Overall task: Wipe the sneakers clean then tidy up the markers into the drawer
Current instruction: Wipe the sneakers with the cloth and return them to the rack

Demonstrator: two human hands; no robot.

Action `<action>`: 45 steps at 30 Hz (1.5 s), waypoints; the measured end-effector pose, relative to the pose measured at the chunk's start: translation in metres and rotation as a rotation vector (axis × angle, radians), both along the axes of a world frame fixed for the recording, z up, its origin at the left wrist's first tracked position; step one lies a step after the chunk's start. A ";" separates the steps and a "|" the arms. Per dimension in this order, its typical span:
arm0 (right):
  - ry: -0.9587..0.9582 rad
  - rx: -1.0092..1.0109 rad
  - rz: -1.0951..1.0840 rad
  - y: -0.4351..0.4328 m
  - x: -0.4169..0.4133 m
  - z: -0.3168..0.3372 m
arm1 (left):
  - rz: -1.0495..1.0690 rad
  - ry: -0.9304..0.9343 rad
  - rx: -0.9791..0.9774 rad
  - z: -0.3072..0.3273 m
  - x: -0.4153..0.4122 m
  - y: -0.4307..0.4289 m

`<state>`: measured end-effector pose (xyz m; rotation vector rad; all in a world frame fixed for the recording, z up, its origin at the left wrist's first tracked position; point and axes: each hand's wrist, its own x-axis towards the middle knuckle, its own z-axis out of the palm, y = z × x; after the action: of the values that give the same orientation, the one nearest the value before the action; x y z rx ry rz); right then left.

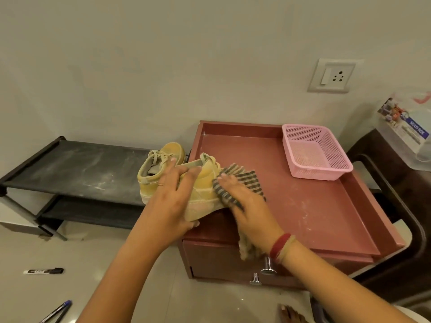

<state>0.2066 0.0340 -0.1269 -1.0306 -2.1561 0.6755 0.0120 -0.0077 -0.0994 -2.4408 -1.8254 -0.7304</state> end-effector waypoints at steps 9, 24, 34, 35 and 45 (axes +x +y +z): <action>0.136 -0.096 -0.093 0.005 -0.009 0.011 | -0.034 0.031 0.071 0.002 0.006 -0.002; 0.061 -0.124 -0.153 0.022 -0.015 0.012 | -0.022 0.053 0.066 -0.003 -0.001 -0.001; -0.018 -0.052 -0.120 0.017 -0.009 0.014 | -0.032 0.022 0.057 0.000 -0.002 0.000; 0.005 -0.032 -0.047 0.010 -0.013 0.016 | -0.032 0.030 0.060 -0.001 -0.002 0.000; 0.017 -0.090 0.045 -0.002 -0.012 0.012 | -0.023 0.021 0.075 -0.005 -0.002 0.000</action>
<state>0.1947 0.0318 -0.1149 -1.0225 -2.1568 0.8061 0.0098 -0.0077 -0.1046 -2.4174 -1.7329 -0.7563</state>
